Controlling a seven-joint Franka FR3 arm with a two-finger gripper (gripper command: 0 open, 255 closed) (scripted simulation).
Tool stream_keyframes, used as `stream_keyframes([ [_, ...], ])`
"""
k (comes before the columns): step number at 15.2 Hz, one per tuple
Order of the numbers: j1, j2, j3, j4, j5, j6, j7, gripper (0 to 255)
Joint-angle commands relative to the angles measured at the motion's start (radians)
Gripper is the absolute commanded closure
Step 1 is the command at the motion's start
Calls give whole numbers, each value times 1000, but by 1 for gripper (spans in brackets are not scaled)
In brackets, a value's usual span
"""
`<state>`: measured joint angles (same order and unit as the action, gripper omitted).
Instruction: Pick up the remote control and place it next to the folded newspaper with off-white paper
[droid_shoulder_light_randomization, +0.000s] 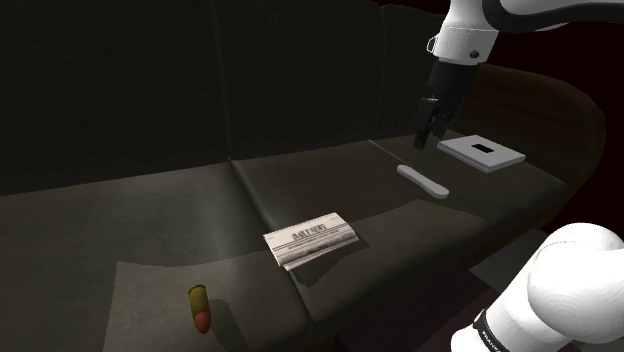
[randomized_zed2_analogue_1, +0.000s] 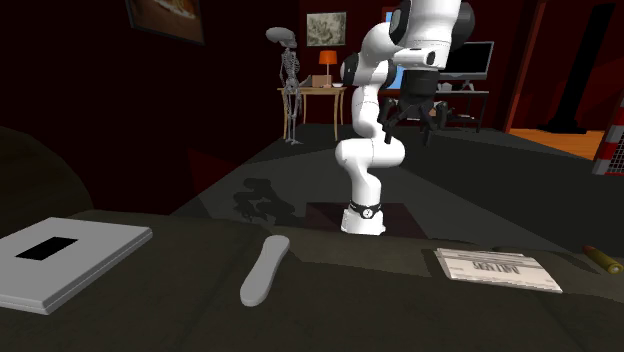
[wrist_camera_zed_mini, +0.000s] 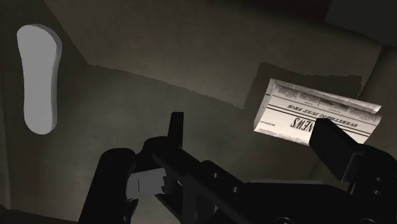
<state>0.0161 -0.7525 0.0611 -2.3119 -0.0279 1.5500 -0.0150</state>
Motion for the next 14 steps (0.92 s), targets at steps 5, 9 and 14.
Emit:
stream_keyframes([
  [5,-32,36,-73,-49,-39,87,-62,0],
  [9,-65,93,-146,-79,-75,177,-123,0],
  [14,-101,192,-237,-91,-108,291,-199,0],
])
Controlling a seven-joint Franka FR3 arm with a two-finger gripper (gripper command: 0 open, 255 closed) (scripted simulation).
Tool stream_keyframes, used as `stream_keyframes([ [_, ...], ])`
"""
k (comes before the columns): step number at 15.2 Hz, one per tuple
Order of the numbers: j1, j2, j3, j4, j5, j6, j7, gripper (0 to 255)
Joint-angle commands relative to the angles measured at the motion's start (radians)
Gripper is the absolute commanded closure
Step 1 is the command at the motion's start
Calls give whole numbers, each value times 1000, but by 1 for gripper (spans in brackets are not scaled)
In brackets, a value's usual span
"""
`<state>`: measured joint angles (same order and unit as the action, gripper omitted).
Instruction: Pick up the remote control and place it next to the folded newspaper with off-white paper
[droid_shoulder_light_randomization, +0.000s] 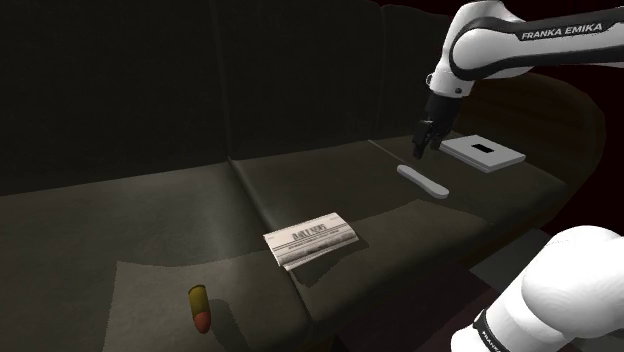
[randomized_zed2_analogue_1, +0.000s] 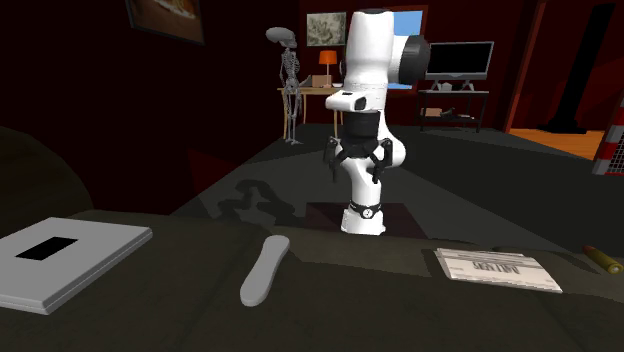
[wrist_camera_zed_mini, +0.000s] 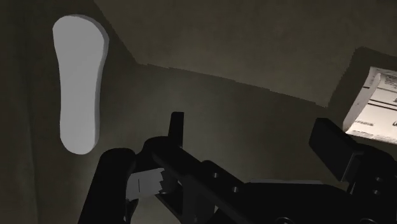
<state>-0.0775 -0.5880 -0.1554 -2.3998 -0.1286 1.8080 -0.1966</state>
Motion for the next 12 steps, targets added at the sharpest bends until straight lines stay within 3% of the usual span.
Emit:
stream_keyframes([
  [1,-14,51,-39,-2,-11,55,-33,0],
  [7,-46,212,-147,31,-15,186,-132,0],
  [12,-64,373,-231,91,22,282,-230,0],
])
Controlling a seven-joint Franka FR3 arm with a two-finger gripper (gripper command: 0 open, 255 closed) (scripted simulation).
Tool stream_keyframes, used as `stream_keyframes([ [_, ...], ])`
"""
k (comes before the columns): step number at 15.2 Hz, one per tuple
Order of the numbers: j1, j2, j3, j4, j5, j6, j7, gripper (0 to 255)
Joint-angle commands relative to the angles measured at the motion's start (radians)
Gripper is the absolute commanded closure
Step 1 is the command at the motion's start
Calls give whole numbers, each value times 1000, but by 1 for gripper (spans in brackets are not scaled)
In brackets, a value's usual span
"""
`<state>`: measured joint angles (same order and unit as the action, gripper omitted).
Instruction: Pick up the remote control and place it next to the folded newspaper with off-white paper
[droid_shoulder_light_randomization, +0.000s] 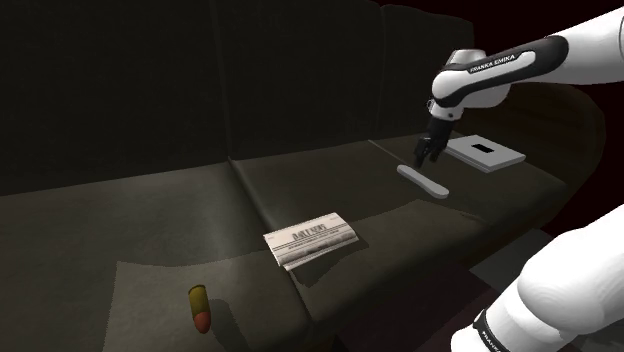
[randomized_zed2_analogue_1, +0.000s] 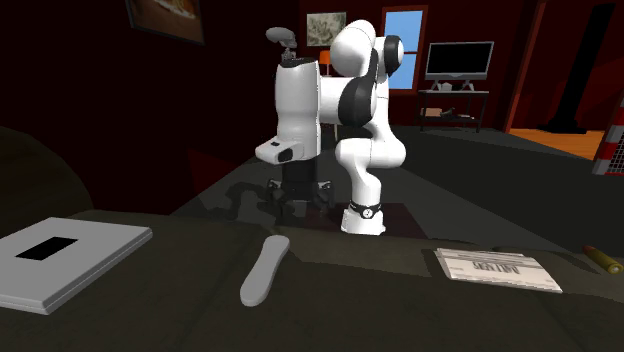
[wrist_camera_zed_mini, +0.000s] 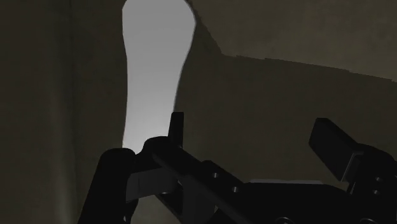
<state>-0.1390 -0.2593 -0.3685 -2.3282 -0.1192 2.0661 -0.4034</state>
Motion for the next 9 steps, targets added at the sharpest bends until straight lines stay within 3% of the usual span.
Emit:
stream_keyframes([
  [1,-6,79,-34,35,26,41,-45,0],
  [6,-32,264,-96,130,120,110,-166,0],
  [9,-40,307,-100,133,145,143,-191,0],
])
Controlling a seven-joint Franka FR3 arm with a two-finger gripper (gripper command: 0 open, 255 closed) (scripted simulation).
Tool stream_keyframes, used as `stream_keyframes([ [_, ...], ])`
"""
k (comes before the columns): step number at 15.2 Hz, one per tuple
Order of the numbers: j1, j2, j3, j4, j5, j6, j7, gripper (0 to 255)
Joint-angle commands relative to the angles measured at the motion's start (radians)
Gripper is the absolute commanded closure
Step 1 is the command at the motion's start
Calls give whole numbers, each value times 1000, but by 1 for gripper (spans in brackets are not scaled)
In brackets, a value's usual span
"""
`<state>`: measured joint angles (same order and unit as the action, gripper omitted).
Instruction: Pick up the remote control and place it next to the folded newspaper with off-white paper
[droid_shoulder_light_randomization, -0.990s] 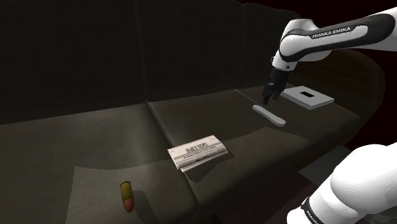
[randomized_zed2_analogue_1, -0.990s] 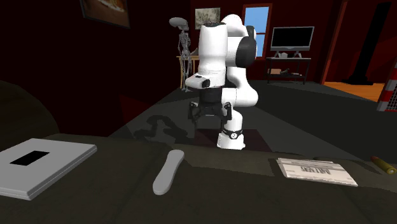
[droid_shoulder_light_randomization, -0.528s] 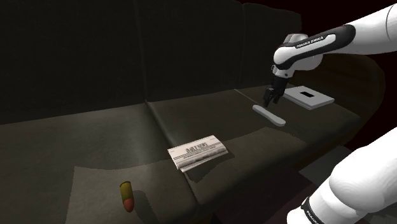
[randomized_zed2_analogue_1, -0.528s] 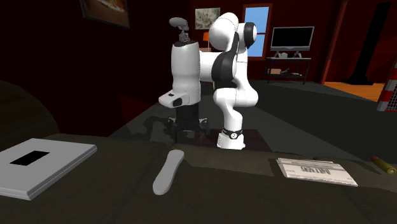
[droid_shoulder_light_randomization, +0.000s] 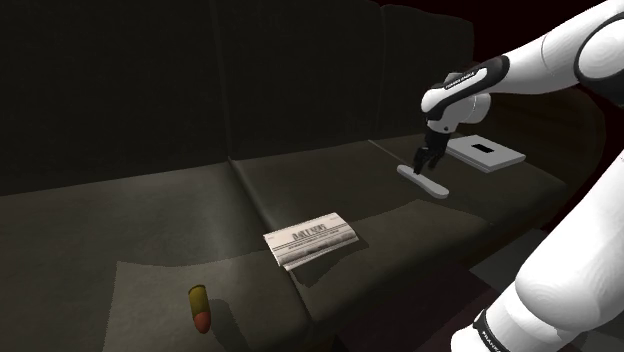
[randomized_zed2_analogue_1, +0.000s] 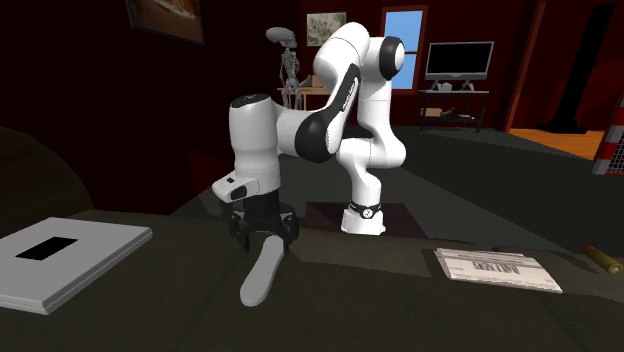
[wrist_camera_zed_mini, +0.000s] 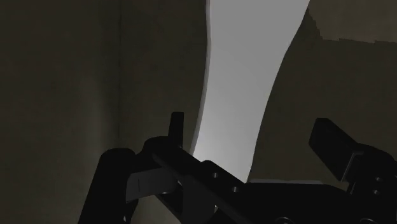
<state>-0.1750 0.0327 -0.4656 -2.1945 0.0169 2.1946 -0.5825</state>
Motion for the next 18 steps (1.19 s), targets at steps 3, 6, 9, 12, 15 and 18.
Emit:
stream_keyframes([
  [3,-6,39,-2,-19,23,54,-22,0],
  [6,-7,61,-1,-33,37,87,-32,0],
  [9,-7,61,-1,-33,37,87,-32,0],
  [12,-7,61,-1,-33,37,87,-32,0],
  [15,-7,60,-1,-33,37,87,-32,255],
  [18,-7,61,-1,-33,37,86,-32,255],
])
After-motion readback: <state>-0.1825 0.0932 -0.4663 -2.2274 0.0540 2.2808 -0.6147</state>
